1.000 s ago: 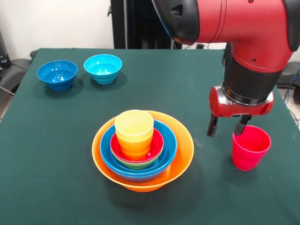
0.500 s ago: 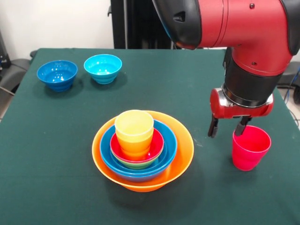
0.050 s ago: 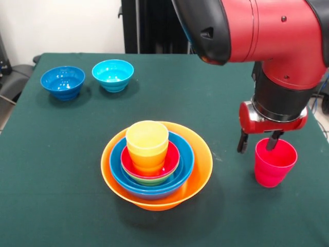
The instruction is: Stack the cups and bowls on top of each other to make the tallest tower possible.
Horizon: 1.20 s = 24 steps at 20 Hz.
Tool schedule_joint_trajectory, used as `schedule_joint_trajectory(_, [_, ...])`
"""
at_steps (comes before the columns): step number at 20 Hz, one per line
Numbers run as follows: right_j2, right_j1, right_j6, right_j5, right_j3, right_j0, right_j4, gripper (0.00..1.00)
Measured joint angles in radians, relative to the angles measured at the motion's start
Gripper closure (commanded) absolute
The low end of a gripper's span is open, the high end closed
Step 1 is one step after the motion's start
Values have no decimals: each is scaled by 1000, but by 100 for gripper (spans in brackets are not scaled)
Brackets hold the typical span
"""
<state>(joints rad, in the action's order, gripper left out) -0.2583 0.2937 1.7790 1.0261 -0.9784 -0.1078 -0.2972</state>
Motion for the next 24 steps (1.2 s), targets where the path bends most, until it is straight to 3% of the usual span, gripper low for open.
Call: schedule_joint_trajectory(24, [-25,-125,0,-52,81,1,-38,0])
